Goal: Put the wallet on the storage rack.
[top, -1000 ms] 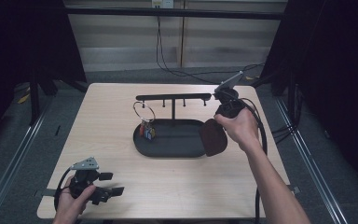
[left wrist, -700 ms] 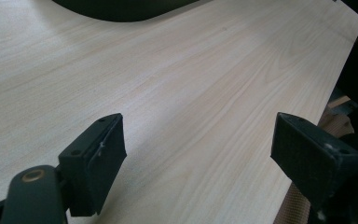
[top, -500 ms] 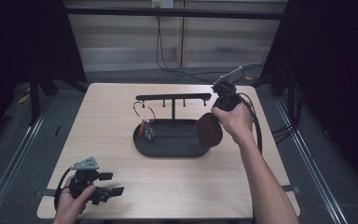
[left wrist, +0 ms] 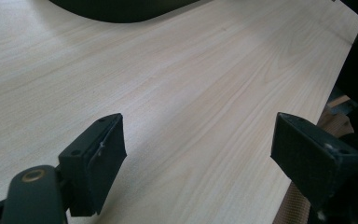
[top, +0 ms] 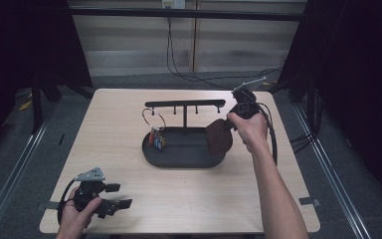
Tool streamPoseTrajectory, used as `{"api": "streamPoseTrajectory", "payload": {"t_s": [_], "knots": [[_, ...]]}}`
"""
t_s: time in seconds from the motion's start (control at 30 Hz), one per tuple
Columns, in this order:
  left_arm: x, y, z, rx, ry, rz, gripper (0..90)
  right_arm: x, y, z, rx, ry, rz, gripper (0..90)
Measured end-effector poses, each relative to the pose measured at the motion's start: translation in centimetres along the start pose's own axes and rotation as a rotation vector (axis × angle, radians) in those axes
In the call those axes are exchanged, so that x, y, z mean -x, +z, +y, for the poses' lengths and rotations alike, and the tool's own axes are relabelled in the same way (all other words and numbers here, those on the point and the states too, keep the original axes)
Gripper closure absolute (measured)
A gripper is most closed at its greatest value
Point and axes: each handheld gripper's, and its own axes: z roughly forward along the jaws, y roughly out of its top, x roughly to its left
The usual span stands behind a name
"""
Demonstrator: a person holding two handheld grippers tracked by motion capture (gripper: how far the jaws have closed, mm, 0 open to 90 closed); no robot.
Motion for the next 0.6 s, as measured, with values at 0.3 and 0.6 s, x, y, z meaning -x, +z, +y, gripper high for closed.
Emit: {"api": "streamPoseTrajectory", "payload": {"t_s": [0.3,0.6], "knots": [[0.0,-0.1,0.0,0.002,0.000,-0.002,17.6,0.7,1.8,-0.1,0.029,0.047,0.082,83.5],[-0.1,0.0,0.1,0.002,-0.007,0.000,17.6,2.0,3.8,-0.3,0.053,0.082,0.152,83.4]]}}
